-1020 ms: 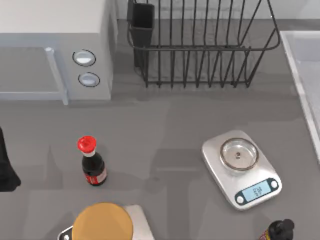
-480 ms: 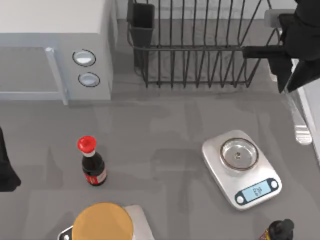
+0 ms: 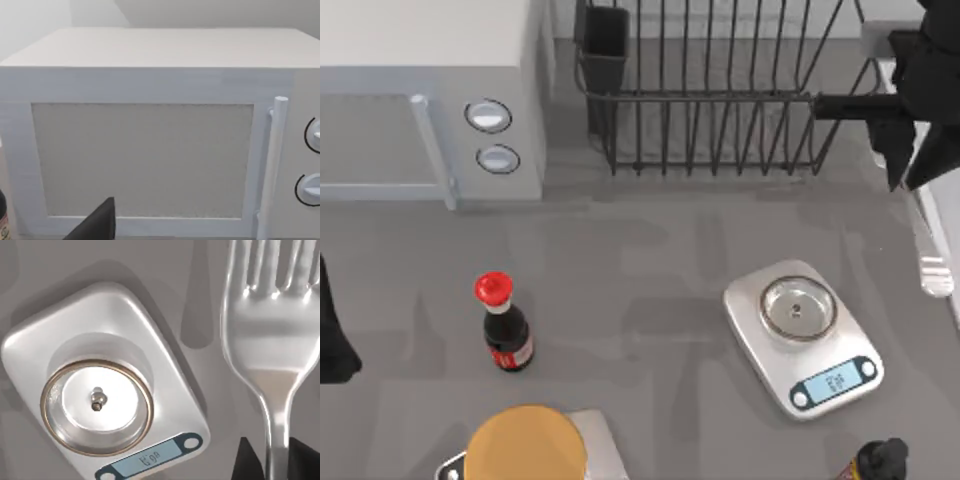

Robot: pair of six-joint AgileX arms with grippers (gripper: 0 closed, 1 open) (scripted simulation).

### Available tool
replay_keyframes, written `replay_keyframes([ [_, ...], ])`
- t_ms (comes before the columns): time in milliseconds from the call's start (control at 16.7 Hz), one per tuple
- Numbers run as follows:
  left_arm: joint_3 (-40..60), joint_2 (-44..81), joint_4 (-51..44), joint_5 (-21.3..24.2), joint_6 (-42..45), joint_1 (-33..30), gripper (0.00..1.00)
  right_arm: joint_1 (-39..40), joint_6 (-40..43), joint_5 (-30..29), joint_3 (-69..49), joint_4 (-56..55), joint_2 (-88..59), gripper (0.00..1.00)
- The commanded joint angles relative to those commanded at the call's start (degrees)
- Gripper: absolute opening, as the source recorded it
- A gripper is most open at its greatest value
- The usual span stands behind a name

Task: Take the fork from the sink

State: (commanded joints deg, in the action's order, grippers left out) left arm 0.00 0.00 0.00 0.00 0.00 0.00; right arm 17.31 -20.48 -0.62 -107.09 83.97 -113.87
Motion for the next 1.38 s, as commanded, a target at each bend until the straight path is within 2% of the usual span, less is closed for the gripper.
replay_keyframes([
  [180,0.0,0.0,0.0,0.0,0.0,0.0,1.0,-2.22,-2.21,-1.6,4.05,-1.92,3.54,0.0],
  [360,0.0,0.0,0.0,0.0,0.0,0.0,1.0,-3.39,-3.31,-2.43,9.61,-8.39,5.07,0.0],
  [720,0.0,0.0,0.0,0.0,0.0,0.0,1.0,0.06,-0.27,-0.33,19.1,-22.77,-1.79,0.0],
  [1080,0.0,0.0,0.0,0.0,0.0,0.0,1.0,1.39,0.78,0.51,20.67,-25.03,-3.61,0.0],
  [1380,0.0,0.0,0.0,0.0,0.0,0.0,1.0,1.39,0.78,0.51,20.67,-25.03,-3.61,0.38],
])
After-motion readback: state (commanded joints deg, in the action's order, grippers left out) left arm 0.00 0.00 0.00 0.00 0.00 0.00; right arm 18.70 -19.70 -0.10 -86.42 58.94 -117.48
